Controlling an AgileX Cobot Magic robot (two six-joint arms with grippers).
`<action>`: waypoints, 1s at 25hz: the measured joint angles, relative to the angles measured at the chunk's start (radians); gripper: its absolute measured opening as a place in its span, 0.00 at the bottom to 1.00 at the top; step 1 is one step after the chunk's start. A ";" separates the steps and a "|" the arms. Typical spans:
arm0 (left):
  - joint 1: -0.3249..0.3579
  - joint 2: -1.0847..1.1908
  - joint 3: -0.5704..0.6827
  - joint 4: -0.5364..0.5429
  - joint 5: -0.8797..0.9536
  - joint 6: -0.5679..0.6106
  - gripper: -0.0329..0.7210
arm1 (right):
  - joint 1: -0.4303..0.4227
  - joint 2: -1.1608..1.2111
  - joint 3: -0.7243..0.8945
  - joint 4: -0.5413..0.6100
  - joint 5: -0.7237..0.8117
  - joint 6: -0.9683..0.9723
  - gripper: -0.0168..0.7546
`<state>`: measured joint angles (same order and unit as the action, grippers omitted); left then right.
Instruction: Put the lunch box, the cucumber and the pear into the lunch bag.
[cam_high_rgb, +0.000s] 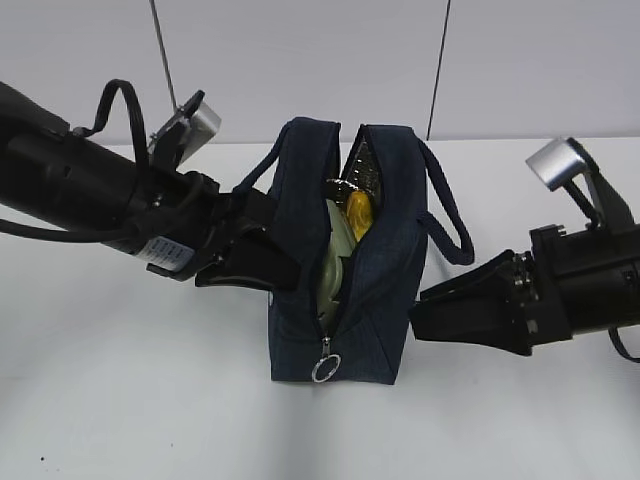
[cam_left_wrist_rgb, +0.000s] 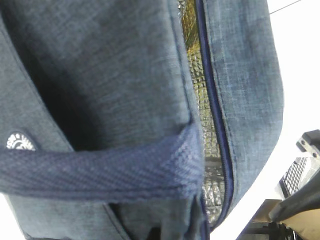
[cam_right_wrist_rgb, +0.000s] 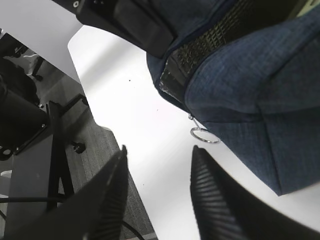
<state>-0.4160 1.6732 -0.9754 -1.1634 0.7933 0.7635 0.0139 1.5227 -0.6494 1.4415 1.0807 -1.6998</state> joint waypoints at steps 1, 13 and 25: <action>0.000 0.000 0.000 0.000 0.000 0.001 0.03 | 0.000 0.000 0.000 0.004 0.000 0.002 0.45; 0.000 0.000 0.000 -0.012 -0.037 0.001 0.03 | 0.095 0.000 0.000 -0.013 -0.035 -0.194 0.45; 0.000 0.000 0.000 -0.035 -0.038 0.001 0.03 | 0.259 0.000 0.002 -0.069 -0.308 -0.411 0.45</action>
<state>-0.4164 1.6732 -0.9754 -1.1986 0.7551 0.7647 0.2734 1.5227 -0.6471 1.3725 0.7729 -2.1108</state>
